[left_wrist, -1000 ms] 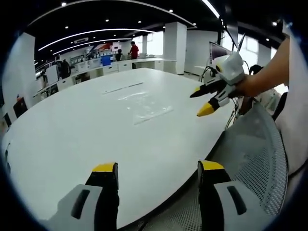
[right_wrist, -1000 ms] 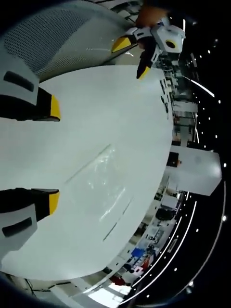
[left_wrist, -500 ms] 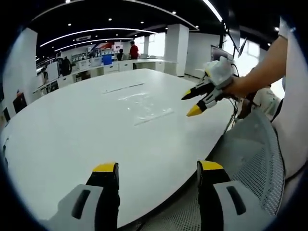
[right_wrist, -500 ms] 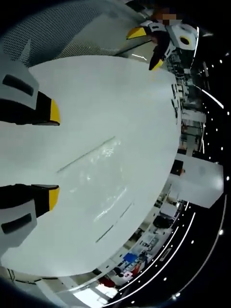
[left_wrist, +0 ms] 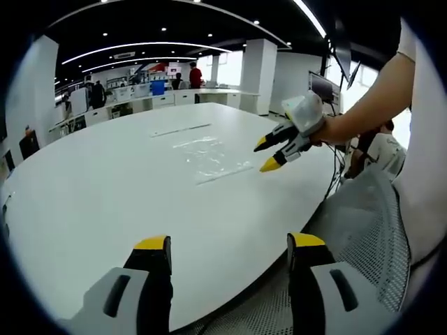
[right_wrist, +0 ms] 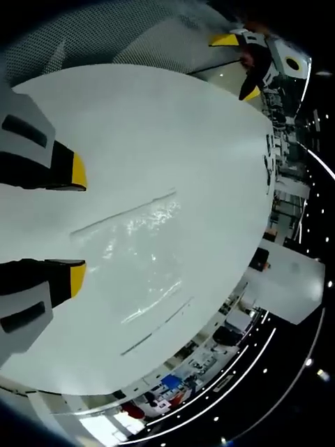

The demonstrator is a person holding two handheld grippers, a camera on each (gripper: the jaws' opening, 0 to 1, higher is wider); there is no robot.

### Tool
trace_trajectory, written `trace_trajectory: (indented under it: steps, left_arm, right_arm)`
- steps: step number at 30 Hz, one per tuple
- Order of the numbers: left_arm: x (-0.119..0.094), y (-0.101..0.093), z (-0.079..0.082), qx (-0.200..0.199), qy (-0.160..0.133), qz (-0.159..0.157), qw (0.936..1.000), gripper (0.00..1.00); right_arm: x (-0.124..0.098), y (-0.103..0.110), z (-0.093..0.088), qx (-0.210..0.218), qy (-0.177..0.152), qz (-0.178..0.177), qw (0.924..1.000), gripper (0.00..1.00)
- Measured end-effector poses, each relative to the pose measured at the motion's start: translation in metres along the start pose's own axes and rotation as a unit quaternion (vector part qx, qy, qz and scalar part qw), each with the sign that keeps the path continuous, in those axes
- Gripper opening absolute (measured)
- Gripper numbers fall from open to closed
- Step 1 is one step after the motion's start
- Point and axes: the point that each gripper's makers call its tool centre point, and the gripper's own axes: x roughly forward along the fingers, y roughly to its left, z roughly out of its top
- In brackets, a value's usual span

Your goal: Arrange the food packaging bags into a neat stack by flattening each bag and aligning their edges.

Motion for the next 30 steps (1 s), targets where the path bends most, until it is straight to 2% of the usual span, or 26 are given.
trace_trajectory:
  steps: [8, 15, 30]
  left_arm:
    - [0.001, 0.003, -0.001, -0.001, 0.002, 0.005, 1.0, 0.66]
    - [0.001, 0.005, -0.002, -0.003, 0.003, 0.008, 1.0, 0.66]
    - [0.002, 0.008, -0.004, -0.006, 0.006, 0.012, 0.9999, 0.65]
  right_arm:
    - [0.009, -0.009, -0.001, -0.041, 0.012, 0.006, 0.9991, 0.26]
    - [0.018, -0.013, -0.009, -0.071, 0.03, 0.018, 0.9969, 0.19]
    - [0.028, -0.016, -0.009, -0.077, 0.036, 0.043, 0.9955, 0.15]
